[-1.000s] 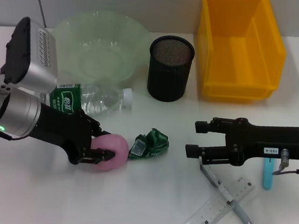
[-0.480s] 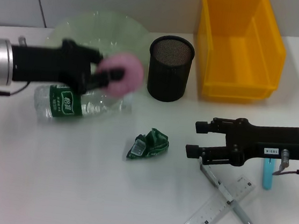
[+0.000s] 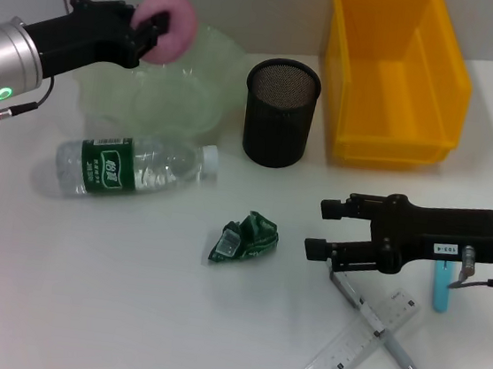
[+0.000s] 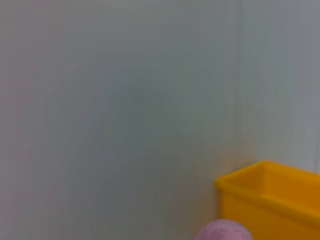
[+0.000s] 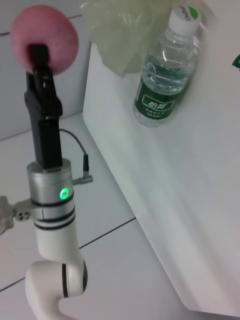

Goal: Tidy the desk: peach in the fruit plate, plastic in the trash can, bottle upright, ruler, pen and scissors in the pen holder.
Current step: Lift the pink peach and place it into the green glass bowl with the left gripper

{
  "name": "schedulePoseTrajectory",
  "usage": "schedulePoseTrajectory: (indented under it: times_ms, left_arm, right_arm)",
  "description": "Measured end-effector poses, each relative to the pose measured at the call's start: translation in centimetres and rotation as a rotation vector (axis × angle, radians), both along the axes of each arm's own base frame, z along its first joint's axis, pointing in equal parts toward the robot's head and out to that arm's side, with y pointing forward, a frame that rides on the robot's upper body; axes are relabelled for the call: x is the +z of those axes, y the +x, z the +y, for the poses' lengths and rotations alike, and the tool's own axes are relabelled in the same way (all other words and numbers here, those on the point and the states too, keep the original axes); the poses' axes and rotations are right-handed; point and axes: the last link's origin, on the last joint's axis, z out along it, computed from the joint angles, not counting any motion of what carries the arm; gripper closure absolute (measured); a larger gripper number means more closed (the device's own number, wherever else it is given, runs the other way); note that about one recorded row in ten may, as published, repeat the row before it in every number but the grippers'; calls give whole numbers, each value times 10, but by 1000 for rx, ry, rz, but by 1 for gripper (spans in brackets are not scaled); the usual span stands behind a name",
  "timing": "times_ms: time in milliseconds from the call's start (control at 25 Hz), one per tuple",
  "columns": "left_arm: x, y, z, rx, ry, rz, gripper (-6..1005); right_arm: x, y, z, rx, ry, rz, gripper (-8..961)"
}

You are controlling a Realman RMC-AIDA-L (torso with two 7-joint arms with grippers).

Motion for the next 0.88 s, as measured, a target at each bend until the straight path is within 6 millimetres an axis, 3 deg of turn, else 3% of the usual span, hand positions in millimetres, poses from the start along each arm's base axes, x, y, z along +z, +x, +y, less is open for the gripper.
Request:
schedulePoseTrajectory:
  times_ms: [520,720,880]
  left_arm:
    - [-17,-7,16,98,86,93,833]
    - [-17,-7,15,99,86,95,663]
    - [-17,-7,16,98,86,96,429]
  right_arm:
    - [-1,-2,0,4,-1,3,122]
    - [-1,-2,1,6,-1,3,122]
    - [-1,-3,1,8,0,2,121]
